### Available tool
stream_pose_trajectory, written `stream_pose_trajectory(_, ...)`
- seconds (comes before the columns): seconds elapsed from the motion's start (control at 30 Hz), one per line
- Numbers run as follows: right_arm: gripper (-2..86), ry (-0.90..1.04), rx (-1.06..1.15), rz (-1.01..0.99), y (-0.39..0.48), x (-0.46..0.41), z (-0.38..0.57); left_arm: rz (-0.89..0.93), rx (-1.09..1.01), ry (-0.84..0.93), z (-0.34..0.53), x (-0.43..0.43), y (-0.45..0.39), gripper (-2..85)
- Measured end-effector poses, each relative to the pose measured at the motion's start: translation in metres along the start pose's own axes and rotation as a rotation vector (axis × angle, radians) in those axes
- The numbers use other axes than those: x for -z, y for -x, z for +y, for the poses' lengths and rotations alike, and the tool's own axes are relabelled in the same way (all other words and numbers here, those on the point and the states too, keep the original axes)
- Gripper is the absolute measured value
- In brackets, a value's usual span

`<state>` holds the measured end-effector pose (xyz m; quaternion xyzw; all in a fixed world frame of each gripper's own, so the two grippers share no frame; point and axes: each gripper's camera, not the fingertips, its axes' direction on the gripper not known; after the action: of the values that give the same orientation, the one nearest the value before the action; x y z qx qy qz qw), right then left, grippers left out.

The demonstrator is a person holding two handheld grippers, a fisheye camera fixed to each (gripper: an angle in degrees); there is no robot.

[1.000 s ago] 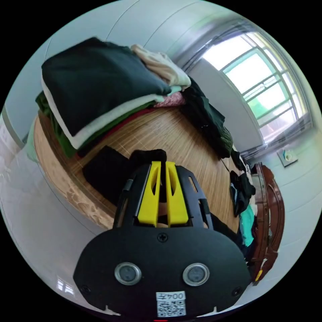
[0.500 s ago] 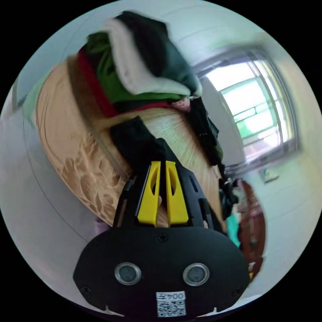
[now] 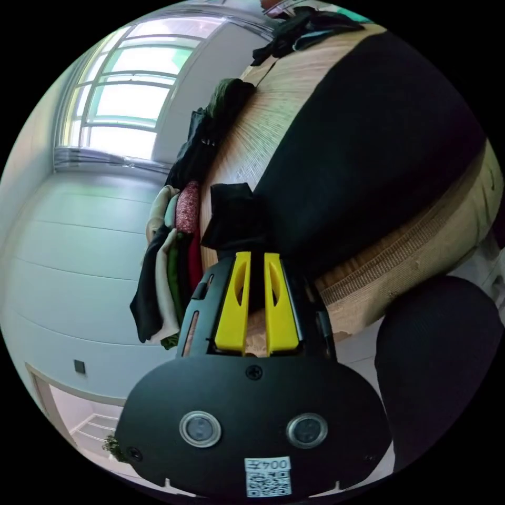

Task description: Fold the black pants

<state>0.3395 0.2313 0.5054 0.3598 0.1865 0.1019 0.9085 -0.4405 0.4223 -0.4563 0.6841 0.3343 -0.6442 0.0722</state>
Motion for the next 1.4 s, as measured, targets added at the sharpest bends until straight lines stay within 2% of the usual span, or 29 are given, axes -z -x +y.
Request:
stream_pose_trajectory(0.2, -0.1, -0.017, -0.009, -0.062, -0.010, 0.000, 0.006, 0.044, 0.088, -0.103, 0.034, 0.037, 0.001, 5.7)
stream_pose_trajectory(0.3, -0.1, -0.022, -0.012, -0.096, -0.014, -0.002, 0.009, 0.129, 0.190, -0.130, 0.047, 0.044, 0.019, 7.4)
stream_pose_trajectory(0.4, 0.1, -0.022, -0.010, -0.108, -0.017, -0.006, 0.012, 0.306, 0.382, -0.112, 0.046, 0.025, 0.062, 9.5)
stream_pose_trajectory(0.47, 0.5, -0.021, -0.012, -0.111, -0.018, -0.009, 0.014, 0.505, 0.647, -0.151, 0.050, 0.001, 0.114, 10.9)
stream_pose_trajectory(0.53, 0.6, -0.023, -0.014, -0.115, -0.020, -0.012, 0.016, 0.647, 0.785, -0.176, 0.051, -0.024, 0.143, 11.4)
stream_pose_trajectory(0.6, 0.8, -0.026, -0.018, -0.115, -0.021, -0.014, 0.018, 0.730, 0.804, -0.147, 0.040, -0.048, 0.154, 11.2)
stream_pose_trajectory(0.67, 0.9, -0.028, -0.021, -0.116, -0.022, -0.019, 0.020, 0.767, 0.736, -0.091, 0.016, -0.067, 0.150, 8.7)
stream_pose_trajectory(0.73, 0.8, -0.028, -0.023, -0.113, -0.023, -0.023, 0.021, 0.779, 0.706, -0.045, 0.002, -0.073, 0.150, 5.2)
stream_pose_trajectory(0.8, 0.7, -0.026, -0.027, -0.107, -0.024, -0.027, 0.023, 0.716, 0.754, -0.011, -0.001, -0.070, 0.166, 3.4)
stream_pose_trajectory(0.93, 0.3, -0.020, -0.032, -0.090, -0.026, -0.038, 0.026, 0.684, 1.031, -0.093, 0.043, -0.059, 0.258, 1.9)
stream_pose_trajectory(1.03, 0.1, -0.011, -0.038, -0.085, -0.028, -0.046, 0.027, 0.639, 1.126, -0.016, 0.077, -0.082, 0.322, 1.5)
stream_pose_trajectory(1.23, 0.1, -0.004, -0.056, -0.056, -0.031, -0.064, 0.029, 0.668, 1.115, 0.246, 0.118, -0.165, 0.379, 1.3)
stream_pose_trajectory(1.4, 0.5, 0.007, -0.055, -0.022, -0.033, -0.078, 0.030, 0.695, 1.149, 0.237, 0.152, -0.175, 0.419, 1.5)
